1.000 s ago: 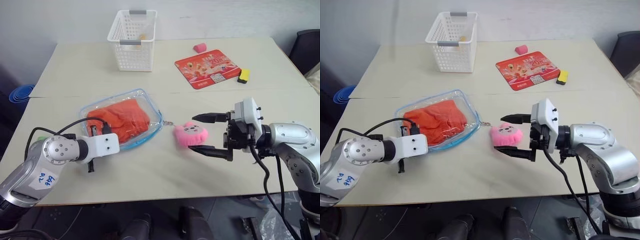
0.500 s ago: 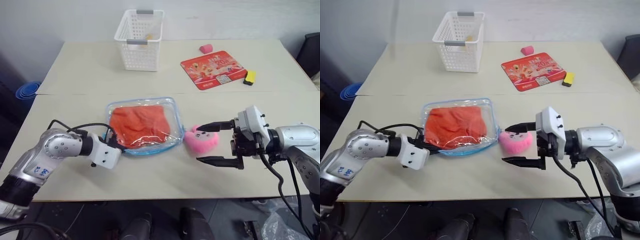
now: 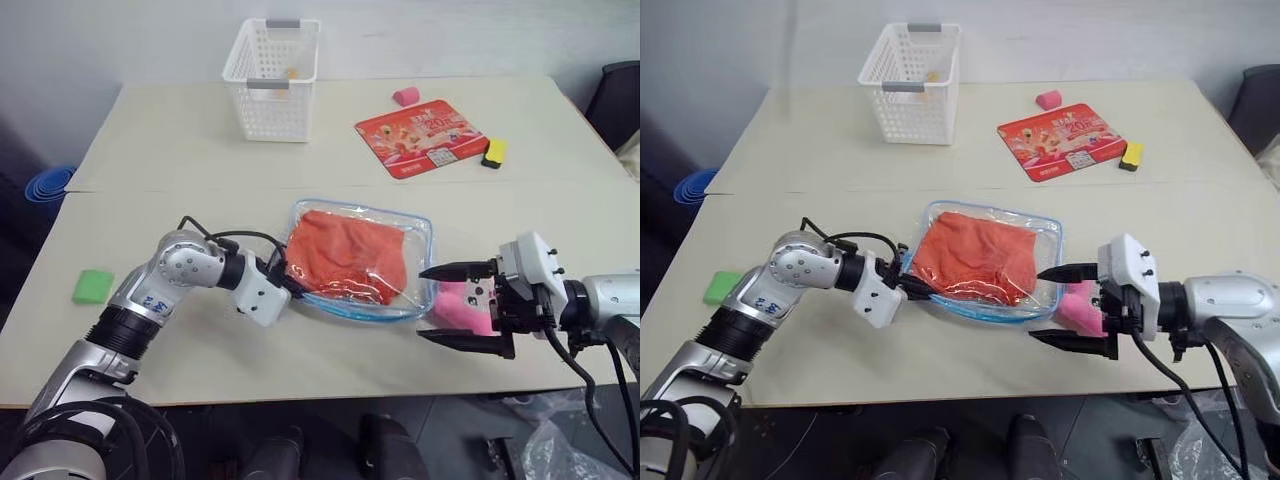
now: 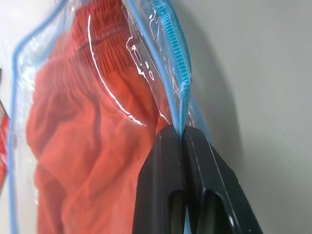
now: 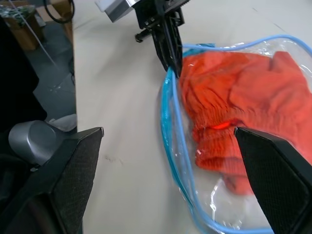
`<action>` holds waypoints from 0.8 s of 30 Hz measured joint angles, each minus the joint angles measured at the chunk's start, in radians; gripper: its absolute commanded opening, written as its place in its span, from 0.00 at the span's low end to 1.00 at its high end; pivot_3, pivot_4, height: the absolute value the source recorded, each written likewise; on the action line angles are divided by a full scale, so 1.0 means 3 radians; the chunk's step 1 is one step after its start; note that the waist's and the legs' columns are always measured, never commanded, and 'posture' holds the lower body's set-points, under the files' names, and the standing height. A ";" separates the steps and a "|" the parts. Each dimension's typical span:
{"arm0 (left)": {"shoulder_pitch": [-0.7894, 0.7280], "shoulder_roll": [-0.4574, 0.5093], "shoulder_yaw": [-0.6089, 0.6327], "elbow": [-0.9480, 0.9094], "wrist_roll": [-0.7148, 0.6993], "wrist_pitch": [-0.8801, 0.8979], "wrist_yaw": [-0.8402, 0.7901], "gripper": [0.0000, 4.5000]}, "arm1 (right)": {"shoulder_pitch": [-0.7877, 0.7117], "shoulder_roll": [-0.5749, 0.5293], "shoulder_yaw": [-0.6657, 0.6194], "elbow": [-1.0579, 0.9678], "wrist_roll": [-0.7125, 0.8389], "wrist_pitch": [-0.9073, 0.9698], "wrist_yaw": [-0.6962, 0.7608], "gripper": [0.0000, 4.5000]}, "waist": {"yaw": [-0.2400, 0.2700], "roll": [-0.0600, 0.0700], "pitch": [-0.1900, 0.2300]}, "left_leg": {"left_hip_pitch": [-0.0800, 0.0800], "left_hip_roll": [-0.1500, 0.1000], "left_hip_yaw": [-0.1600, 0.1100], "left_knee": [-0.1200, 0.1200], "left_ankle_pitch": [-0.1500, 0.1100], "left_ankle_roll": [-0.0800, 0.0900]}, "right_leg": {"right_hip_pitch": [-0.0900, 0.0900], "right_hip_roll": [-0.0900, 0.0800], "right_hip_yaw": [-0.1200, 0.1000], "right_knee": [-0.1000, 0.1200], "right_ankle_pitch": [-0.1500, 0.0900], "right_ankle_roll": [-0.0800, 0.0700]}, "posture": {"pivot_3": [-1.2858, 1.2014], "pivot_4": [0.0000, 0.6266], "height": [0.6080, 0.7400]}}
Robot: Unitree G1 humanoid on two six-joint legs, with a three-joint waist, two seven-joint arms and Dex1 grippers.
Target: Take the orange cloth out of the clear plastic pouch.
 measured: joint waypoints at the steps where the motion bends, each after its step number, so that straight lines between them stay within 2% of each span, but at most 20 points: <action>1: 0.0057 0.0025 0.0008 -0.0079 0.0002 0.0110 -0.0011 0.01 | 0.0043 0.0000 -0.0012 -0.0013 -0.0004 -0.0007 -0.0011 1.00 | -0.0002 0.0000 0.0000 | 0.0000 0.0000 0.0000 0.0000 0.0000 0.0000 | 0.0000 0.0000 0.0001 0.0000 0.0000 0.0000 | 0.52 0.24 1.00; 6: 0.0410 0.0278 0.0162 -0.0784 0.0094 0.0786 -0.0010 0.01 | 0.0176 0.0000 -0.0081 -0.0073 -0.0011 -0.0061 -0.0058 1.00 | -0.0023 0.0000 0.0000 | 0.0001 0.0000 0.0000 0.0000 0.0000 0.0000 | 0.0001 0.0000 0.0004 -0.0002 0.0000 0.0000 | 0.52 0.24 1.00; 12: 0.0769 0.0370 0.0259 -0.1651 0.0266 0.1874 0.0011 0.01 | 0.0160 0.0000 -0.0075 -0.0068 -0.0041 -0.0115 -0.0083 1.00 | -0.0021 0.0000 0.0000 | 0.0001 0.0000 -0.0001 0.0000 0.0000 0.0000 | 0.0002 0.0000 0.0005 -0.0005 0.0000 0.0000 | 0.52 0.24 1.00; 18: 0.0894 0.0372 0.0297 -0.1982 0.0410 0.2532 0.0112 0.01 | 0.0089 0.0000 -0.0059 -0.0034 -0.0078 -0.0140 -0.0083 1.00 | -0.0018 0.0000 0.0000 | 0.0002 0.0000 -0.0001 0.0000 0.0000 0.0000 | 0.0002 0.0000 0.0005 -0.0005 0.0000 0.0000 | 0.52 0.24 1.00; 21: 0.0901 0.0355 0.0303 -0.2026 0.0413 0.2702 0.0163 0.15 | 0.0068 0.0000 -0.0024 -0.0021 -0.0078 -0.0156 -0.0066 1.00 | -0.0012 0.0000 0.0000 | 0.0002 0.0000 -0.0001 0.0000 0.0000 0.0000 | 0.0002 0.0000 0.0005 -0.0006 0.0000 0.0000 | 0.52 0.24 1.00; 24: 0.0901 0.0327 0.0307 -0.2043 0.0411 0.2845 0.0219 0.34 | 0.0037 0.0000 0.0028 0.0011 -0.0081 -0.0189 -0.0056 1.00 | -0.0002 0.0000 0.0000 | 0.0002 0.0000 -0.0001 0.0000 0.0000 0.0000 | 0.0002 0.0000 0.0005 -0.0007 0.0000 0.0000 | 0.52 0.24 1.00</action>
